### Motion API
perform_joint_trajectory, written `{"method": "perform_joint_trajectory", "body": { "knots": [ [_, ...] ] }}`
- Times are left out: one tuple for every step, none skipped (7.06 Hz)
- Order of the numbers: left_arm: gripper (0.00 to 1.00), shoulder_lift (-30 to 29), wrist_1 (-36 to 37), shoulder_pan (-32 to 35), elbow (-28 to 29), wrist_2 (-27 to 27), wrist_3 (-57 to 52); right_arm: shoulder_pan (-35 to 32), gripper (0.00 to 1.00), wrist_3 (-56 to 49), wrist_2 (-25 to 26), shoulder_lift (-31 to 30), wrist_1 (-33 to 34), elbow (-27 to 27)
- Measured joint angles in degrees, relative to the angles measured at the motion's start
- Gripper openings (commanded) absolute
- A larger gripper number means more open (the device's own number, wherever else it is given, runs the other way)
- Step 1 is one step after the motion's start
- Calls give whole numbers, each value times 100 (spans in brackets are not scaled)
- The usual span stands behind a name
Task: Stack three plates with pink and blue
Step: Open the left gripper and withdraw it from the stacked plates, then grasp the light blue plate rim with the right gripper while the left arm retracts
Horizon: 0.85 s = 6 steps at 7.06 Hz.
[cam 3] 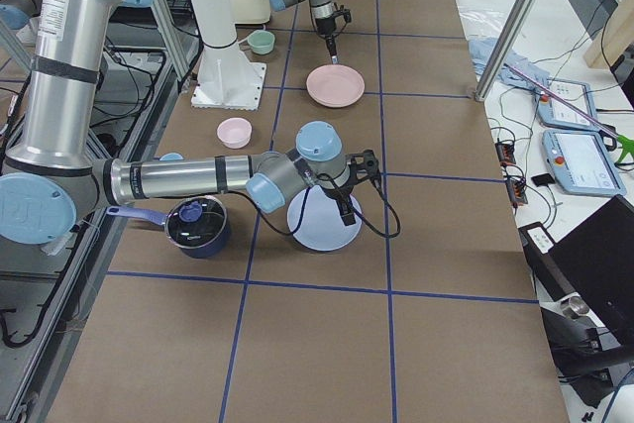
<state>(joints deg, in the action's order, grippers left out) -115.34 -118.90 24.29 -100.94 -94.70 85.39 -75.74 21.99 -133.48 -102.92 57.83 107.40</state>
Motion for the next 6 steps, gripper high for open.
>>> {"method": "perform_joint_trajectory", "body": {
  "knots": [
    [100,90,19,76,-156,-42,-303,17,100,8,5,0,4,-2],
    [100,346,54,313,-425,-256,-910,92,100,52,29,0,9,-27],
    [100,735,80,696,-719,-664,-1625,283,100,144,147,-2,-7,-76],
    [100,1206,88,1118,-1017,-1061,-2374,573,100,362,398,-26,-146,-152],
    [100,1614,84,1444,-1241,-1289,-2932,914,100,781,690,-102,-615,-363],
    [100,1838,75,1615,-1341,-1378,-3196,1180,100,1222,920,-201,-1449,-777]
  ]
}}
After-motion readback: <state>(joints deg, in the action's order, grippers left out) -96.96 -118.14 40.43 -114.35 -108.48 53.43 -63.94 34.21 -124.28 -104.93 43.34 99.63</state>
